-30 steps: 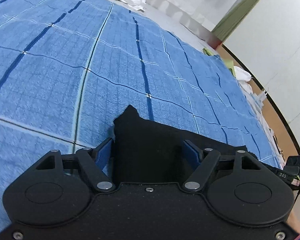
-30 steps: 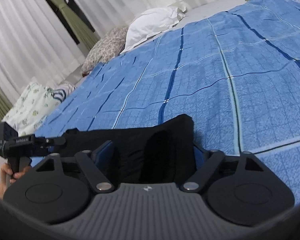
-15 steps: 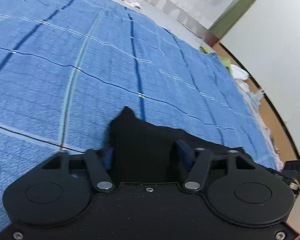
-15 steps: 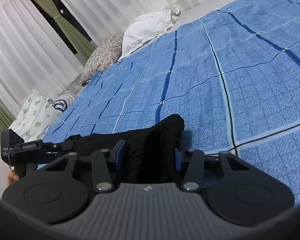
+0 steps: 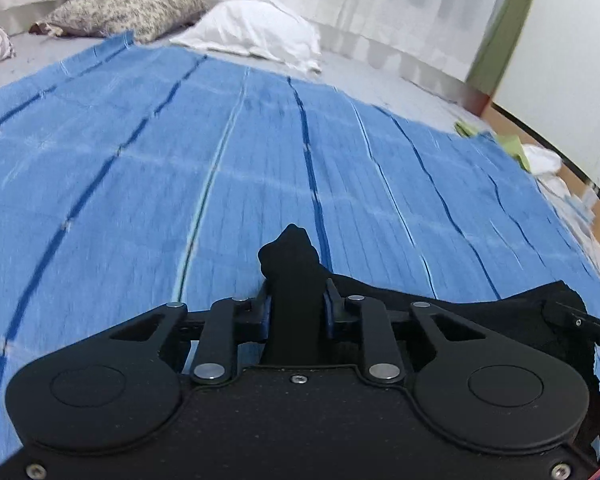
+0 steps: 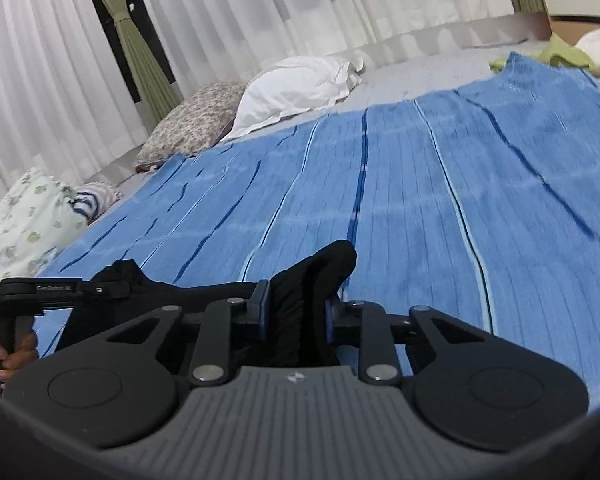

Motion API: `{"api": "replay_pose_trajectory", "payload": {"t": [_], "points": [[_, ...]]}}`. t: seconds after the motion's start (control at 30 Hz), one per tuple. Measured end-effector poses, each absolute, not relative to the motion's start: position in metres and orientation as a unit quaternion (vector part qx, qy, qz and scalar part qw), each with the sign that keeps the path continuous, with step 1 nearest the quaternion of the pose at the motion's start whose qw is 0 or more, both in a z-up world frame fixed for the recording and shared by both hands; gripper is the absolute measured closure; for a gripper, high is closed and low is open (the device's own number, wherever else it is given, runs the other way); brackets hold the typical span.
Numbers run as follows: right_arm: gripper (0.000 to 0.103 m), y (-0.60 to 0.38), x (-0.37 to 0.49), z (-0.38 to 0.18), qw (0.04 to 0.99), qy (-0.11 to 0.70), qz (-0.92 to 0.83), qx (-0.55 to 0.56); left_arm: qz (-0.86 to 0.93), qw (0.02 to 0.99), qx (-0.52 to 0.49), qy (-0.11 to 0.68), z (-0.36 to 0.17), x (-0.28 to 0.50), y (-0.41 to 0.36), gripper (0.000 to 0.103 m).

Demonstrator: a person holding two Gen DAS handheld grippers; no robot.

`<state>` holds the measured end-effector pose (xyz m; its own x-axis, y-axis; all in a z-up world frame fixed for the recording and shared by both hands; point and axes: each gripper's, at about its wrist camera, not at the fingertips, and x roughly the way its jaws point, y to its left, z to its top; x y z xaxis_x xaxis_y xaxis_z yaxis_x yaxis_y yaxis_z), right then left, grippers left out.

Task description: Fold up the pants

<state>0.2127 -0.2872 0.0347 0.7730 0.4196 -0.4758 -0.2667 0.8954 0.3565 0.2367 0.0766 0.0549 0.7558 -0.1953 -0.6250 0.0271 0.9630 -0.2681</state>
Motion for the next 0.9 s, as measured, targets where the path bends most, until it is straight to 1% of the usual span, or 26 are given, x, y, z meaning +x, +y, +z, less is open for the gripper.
{"api": "replay_pose_trajectory", "payload": {"t": [0.2, 0.4, 0.47, 0.57, 0.73, 0.77, 0.8, 0.83, 0.87, 0.9], "points": [[0.075, -0.275, 0.258, 0.036, 0.935, 0.277, 0.172, 0.138, -0.031, 0.939, -0.089, 0.331, 0.06, 0.286, 0.072, 0.081], [0.074, -0.265, 0.293, 0.029, 0.938, 0.283, 0.158, 0.12, -0.006, 0.943, -0.052, 0.328, 0.048, 0.325, 0.059, 0.08], [0.073, -0.263, 0.295, 0.023, 0.939, 0.287, 0.153, 0.109, 0.0, 0.944, -0.038, 0.329, 0.04, 0.33, 0.054, 0.079], [0.071, -0.263, 0.298, 0.014, 0.94, 0.289, 0.151, 0.102, 0.003, 0.944, -0.029, 0.329, 0.028, 0.333, 0.055, 0.074], [0.066, -0.273, 0.302, 0.001, 0.935, 0.294, 0.153, 0.129, -0.003, 0.942, -0.058, 0.33, 0.02, 0.339, 0.066, 0.07], [0.062, -0.275, 0.303, -0.001, 0.933, 0.297, 0.153, 0.136, -0.003, 0.942, -0.058, 0.331, 0.018, 0.34, 0.066, 0.069], [0.047, -0.276, 0.304, -0.004, 0.93, 0.302, 0.148, 0.145, -0.001, 0.942, -0.056, 0.332, 0.019, 0.339, 0.067, 0.068], [0.045, -0.279, 0.305, -0.005, 0.928, 0.307, 0.141, 0.157, 0.003, 0.942, -0.05, 0.333, 0.02, 0.339, 0.065, 0.064], [0.04, -0.282, 0.304, -0.005, 0.926, 0.308, 0.14, 0.17, 0.006, 0.941, -0.044, 0.335, 0.021, 0.338, 0.063, 0.063], [0.03, -0.283, 0.303, -0.004, 0.925, 0.307, 0.137, 0.176, 0.011, 0.94, -0.037, 0.338, 0.023, 0.337, 0.06, 0.058]]}}
